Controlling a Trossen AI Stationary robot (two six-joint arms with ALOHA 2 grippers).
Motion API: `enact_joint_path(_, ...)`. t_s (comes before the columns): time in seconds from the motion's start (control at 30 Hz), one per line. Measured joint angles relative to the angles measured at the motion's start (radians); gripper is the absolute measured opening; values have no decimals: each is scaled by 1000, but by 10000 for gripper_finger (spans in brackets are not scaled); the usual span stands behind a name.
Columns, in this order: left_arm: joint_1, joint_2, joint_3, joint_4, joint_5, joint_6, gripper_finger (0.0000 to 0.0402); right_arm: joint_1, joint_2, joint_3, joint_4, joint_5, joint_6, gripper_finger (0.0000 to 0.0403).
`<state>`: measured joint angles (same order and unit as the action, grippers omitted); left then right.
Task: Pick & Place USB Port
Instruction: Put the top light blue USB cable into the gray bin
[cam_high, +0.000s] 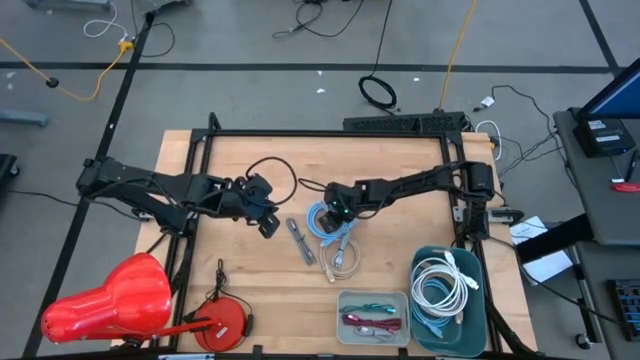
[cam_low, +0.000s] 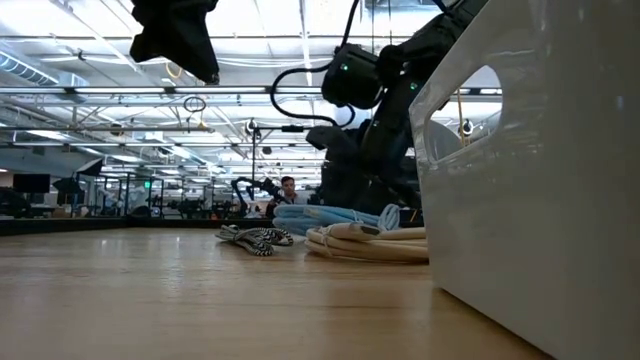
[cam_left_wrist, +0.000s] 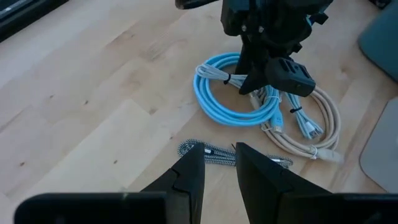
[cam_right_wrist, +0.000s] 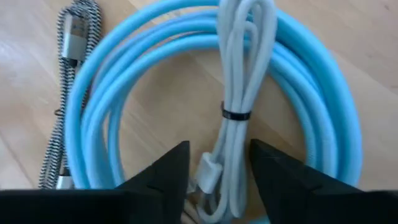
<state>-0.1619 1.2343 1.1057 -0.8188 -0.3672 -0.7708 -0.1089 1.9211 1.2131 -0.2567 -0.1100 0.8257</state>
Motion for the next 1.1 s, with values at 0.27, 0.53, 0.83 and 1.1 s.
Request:
enact_joint_path(0.27,0,0,0,1,-4,0,92,2,-2,1,8,-1,-31,15)
enact_joint_path(0.53,0,0,0,1,-5,-1,92,12,-47,0,17,16,-64,11)
enact_joint_path(0.83,0,0,0,1,-20,6,92,13,-280,1,39,107,-90,11)
enact_joint_path(1.1,3,0,0,-7,-19,7,92,167,-546,1,-139,13,-42,12)
